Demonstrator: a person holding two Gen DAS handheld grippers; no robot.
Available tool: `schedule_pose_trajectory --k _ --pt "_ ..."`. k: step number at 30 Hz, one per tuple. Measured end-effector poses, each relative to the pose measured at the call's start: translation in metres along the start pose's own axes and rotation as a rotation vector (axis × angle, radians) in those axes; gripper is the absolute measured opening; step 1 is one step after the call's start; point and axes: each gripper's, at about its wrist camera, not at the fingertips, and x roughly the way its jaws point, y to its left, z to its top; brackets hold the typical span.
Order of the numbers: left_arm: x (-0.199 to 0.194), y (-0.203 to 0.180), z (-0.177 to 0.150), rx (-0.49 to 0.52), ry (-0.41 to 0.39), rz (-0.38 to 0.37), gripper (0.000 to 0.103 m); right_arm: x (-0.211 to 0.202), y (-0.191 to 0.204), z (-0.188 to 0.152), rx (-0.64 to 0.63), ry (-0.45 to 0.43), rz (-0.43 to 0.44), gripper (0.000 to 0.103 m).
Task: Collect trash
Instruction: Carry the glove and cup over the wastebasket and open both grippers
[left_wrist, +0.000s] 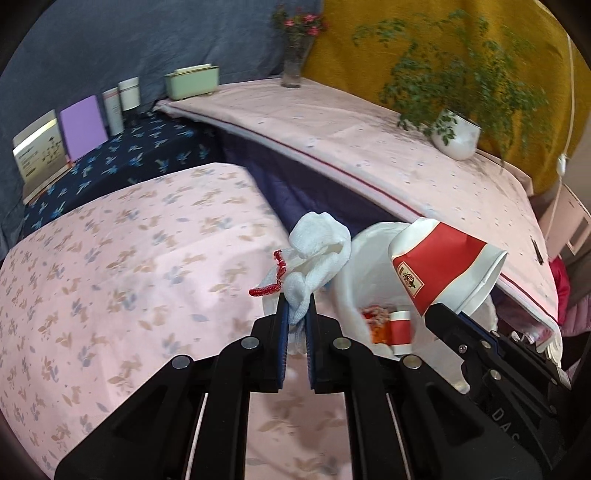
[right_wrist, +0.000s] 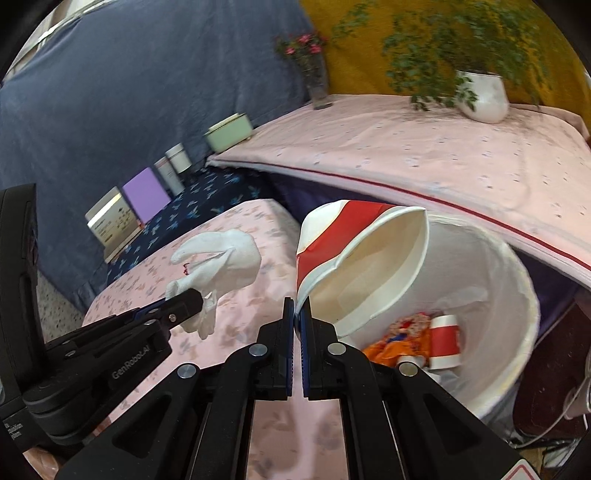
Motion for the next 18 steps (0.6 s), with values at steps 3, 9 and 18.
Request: schedule_pose_trajectory --k 3,9,18 --pt "0.002 -0.025 0.002 0.029 0.003 -0.04 0.008 -0.009 -0.019 0.0 0.028 -0.014 -0.026 0.004" --pt "0.01 -0.066 0.003 0.087 0.017 -0.09 0.008 -0.023 -0.056 -0.004 0.081 -0.033 -0.07 0.004" --pt "0.024 -0.095 0.001 0.123 0.043 -0.123 0.012 -0.033 -0.084 -0.007 0.118 -0.04 -0.098 0.004"
